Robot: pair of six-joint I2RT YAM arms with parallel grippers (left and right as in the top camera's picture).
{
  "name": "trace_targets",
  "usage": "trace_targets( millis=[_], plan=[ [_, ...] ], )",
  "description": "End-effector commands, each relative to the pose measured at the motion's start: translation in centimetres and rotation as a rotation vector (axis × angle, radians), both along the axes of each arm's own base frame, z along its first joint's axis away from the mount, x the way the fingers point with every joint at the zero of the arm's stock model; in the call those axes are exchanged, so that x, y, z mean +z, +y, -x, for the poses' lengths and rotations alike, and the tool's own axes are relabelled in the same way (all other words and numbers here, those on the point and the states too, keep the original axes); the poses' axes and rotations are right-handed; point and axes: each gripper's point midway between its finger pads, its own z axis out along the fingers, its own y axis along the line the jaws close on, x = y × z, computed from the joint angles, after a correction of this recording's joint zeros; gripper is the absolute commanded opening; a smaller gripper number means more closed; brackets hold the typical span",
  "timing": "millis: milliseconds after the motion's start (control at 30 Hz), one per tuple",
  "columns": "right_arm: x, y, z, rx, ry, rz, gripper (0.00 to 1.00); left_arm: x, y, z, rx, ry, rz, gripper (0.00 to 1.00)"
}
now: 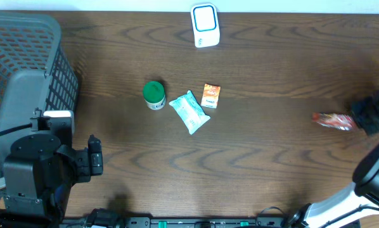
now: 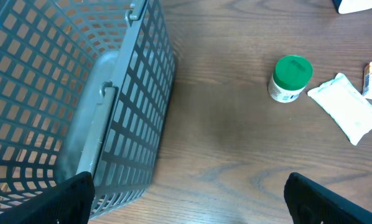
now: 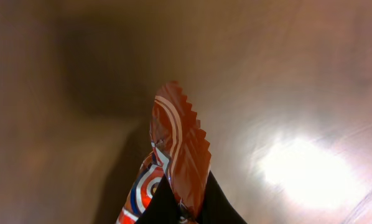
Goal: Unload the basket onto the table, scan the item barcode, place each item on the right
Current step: 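Carry the red bar to the right table edge and release, then reach the right gripper to the orange Enjoy pack and grasp it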
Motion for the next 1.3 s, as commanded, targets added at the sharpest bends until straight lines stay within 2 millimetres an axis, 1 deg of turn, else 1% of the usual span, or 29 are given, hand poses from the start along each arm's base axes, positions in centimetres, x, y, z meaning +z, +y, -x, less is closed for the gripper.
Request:
trace_targets(
  millis=[0,33,100,167,200,300,333,367,433,467,500,533,567,600,633,667,700,733,800,833,867,933,1000,1033,1100,1167,1200,1233,1267],
  plan=[
    [-0.8,-3.4,3.6,-0.072,0.021,0.025,0.01,-0.1,0.2,0.0,0.011,0.001,-0.001,0.98],
    [-0.7,-4.5,4.5,-0.109,0.014,0.026,0.01,-0.1,0.2,0.0,0.011,0.001,-0.001,0.98],
    [-0.5,-6.0,5.7,-0.158,-0.004,0.023,0.01,-0.1,0.2,0.0,0.011,0.001,-0.001,0.98],
    [0.0,-7.3,6.5,-0.197,-0.026,0.019,0.01,-0.1,0.2,0.0,0.011,0.001,-0.001,0.98],
    [0.2,-7.7,6.6,-0.193,-0.046,0.011,0.01,-0.1,0.2,0.0,0.011,0.001,-0.001,0.98],
    [2.2,-8.7,5.1,-0.150,-0.177,-0.039,0.02,-0.1,0.2,0.0,0.011,0.001,-0.001,0.98],
    [3.1,-8.9,4.5,-0.124,-0.213,-0.048,0.04,-0.1,0.2,0.0,0.011,0.001,-0.001,0.98],
    [4.3,-9.1,3.8,-0.099,-0.246,-0.050,0.08,-0.1,0.2,0.0,0.011,0.001,-0.001,0.98],
    [6.9,-9.8,3.2,-0.079,-0.270,-0.021,0.19,-0.1,0.2,0.0,0.011,0.001,-0.001,0.98],
    [8.3,-10.0,2.8,-0.059,-0.280,-0.001,0.29,-0.1,0.2,0.0,0.011,0.001,-0.001,0.98],
    [10.9,-10.1,2.2,-0.021,-0.295,0.033,0.56,-0.1,0.2,0.0,0.011,0.001,-0.001,0.98],
    [12.7,-10.0,1.8,0.002,-0.309,0.056,0.86,-0.1,0.2,0.0,0.011,0.001,-0.001,0.98],
    [14.9,-9.6,1.1,0.021,-0.334,0.079,0.99,-0.1,0.2,0.0,0.011,0.001,-0.001,0.98],
    [16.5,-8.9,0.5,0.043,-0.356,0.089,0.99,-0.1,0.2,0.0,0.011,0.001,-0.001,0.98],
    [17.5,-8.2,0.0,0.064,-0.375,0.093,0.99,-0.1,0.2,0.0,0.011,0.001,-0.001,0.98],
    [18.7,-7.1,-0.7,0.097,-0.401,0.095,0.99,-0.1,0.2,0.0,0.011,0.001,-0.001,0.98],
    [20.0,-5.0,-1.9,0.146,-0.432,0.090,0.99,-0.1,0.2,0.0,0.011,0.001,-0.001,0.98],
    [20.4,-3.8,-2.7,0.170,-0.442,0.083,0.99,-0.1,0.2,0.0,0.011,0.001,-0.001,0.98],
    [20.8,-0.5,-4.4,0.235,-0.446,0.055,0.99,-0.1,0.2,0.0,0.011,0.001,-0.001,0.98],
    [20.6,1.7,-5.5,0.287,-0.438,0.034,0.99,-0.1,0.2,0.0,0.011,0.001,-0.001,0.98],
    [20.3,3.5,-6.2,0.329,-0.425,0.012,0.99,-0.1,0.2,0.0,0.011,0.001,-0.001,0.98],
    [19.2,8.6,-7.7,0.439,-0.387,-0.052,0.99,-0.1,0.2,0.0,0.011,0.001,-0.001,0.98],
    [18.1,13.6,-8.6,0.548,-0.351,-0.112,0.99,-0.1,0.2,0.0,0.011,0.001,-0.001,0.98],
    [17.5,16.4,-9.1,0.612,-0.334,-0.134,0.97,-0.1,0.2,0.0,0.011,0.001,-0.001,0.98],
    [16.2,21.7,-10.2,0.736,-0.315,-0.164,0.74,-0.1,0.2,0.0,0.011,0.001,-0.001,0.98],
    [14.8,26.1,-11.1,0.837,-0.308,-0.174,0.62,-0.1,0.2,0.0,0.011,0.001,-0.001,0.98],
    [13.9,28.3,-11.6,0.884,-0.304,-0.170,0.62,-0.1,0.2,0.0,0.011,0.001,-0.001,0.98],
    [13.1,30.1,-12.1,0.920,-0.305,-0.169,0.67,-0.1,0.2,0.0,0.011,0.001,-0.001,0.98],
    [12.1,32.1,-12.5,0.948,-0.308,-0.176,0.77,-0.1,0.2,0.0,0.011,0.001,-0.001,0.98]
  ],
)
